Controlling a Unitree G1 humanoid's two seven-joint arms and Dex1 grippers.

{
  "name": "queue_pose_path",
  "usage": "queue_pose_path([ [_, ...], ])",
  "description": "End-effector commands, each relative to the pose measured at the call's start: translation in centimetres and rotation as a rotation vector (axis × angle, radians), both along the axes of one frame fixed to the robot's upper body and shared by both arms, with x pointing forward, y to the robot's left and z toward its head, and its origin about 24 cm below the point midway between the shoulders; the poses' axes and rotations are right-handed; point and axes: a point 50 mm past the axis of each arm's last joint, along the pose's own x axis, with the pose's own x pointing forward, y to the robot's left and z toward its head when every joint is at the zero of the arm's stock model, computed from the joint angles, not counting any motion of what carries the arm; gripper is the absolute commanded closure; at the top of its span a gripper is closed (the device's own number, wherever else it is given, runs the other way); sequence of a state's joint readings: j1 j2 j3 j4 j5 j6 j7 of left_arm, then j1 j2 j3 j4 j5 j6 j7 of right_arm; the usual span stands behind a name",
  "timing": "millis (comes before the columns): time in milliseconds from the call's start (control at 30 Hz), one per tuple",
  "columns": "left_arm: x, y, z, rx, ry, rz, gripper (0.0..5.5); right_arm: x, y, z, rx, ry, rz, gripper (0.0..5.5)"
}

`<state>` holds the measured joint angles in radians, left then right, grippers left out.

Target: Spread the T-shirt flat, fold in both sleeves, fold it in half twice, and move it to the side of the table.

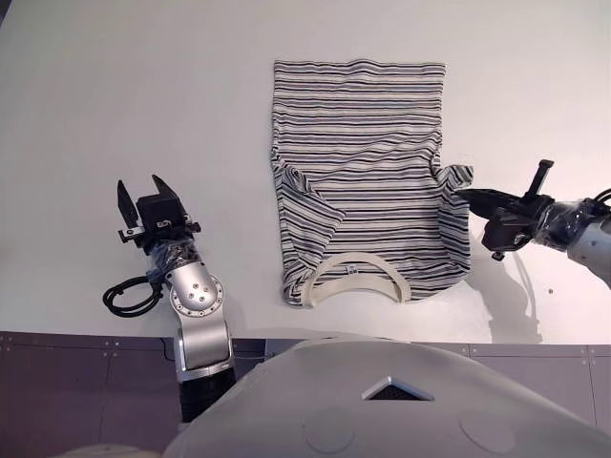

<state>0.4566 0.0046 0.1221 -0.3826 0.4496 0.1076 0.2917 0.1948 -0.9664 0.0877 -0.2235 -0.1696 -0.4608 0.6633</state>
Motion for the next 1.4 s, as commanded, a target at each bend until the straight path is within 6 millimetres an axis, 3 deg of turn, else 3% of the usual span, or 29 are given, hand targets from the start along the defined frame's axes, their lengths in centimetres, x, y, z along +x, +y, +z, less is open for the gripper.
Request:
queue_pose_path([
  [33,0.3,0.1,-0.1,0.008,0.015,-0.029,3.27,-0.1,1.6,0.3,0.044,-0.003,0.035,5.38],
  [233,1.7,-0.3,-0.4,-0.018,0.053,-0.14,3.27,-0.4,4.6,-4.0,0.05,0.084,0.045,5.38],
  [333,2.5,-0.1,-0.2,0.008,0.066,-0.213,3.27,-0.8,5.6,-5.0,0.059,0.107,0.04,5.38],
  [400,2.7,0.3,0.0,0.029,0.082,-0.249,3.27,-0.4,5.7,-5.0,0.064,0.105,0.024,5.18],
  [567,2.7,0.1,0.3,0.093,0.162,-0.518,3.11,0.7,6.2,-2.6,0.196,0.085,-0.014,4.38],
  [700,1.6,-0.1,0.9,0.217,0.309,-0.891,2.65,0.4,4.5,-0.1,0.173,0.113,0.009,3.78],
  [767,0.2,0.2,0.9,0.269,0.456,-1.135,2.29,0.2,2.2,0.8,0.015,0.154,0.053,3.39],
  [867,-1.8,0.5,0.8,0.361,0.675,-1.452,1.85,-2.1,-0.5,-0.1,-0.296,0.277,0.207,2.96],
  [933,-2.3,0.1,1.0,0.432,0.684,-1.587,1.56,-3.2,-0.7,-1.1,-0.352,0.283,0.274,2.96],
  [1100,-3.5,0.1,0.4,0.556,0.706,-1.755,1.5,-5.8,1.0,-3.2,-0.271,0.263,0.345,2.96],
  [1400,-4.2,-2.1,-1.4,0.566,0.616,-1.87,1.5,-4.5,1.0,-3.8,-0.263,0.177,0.318,2.96],
])
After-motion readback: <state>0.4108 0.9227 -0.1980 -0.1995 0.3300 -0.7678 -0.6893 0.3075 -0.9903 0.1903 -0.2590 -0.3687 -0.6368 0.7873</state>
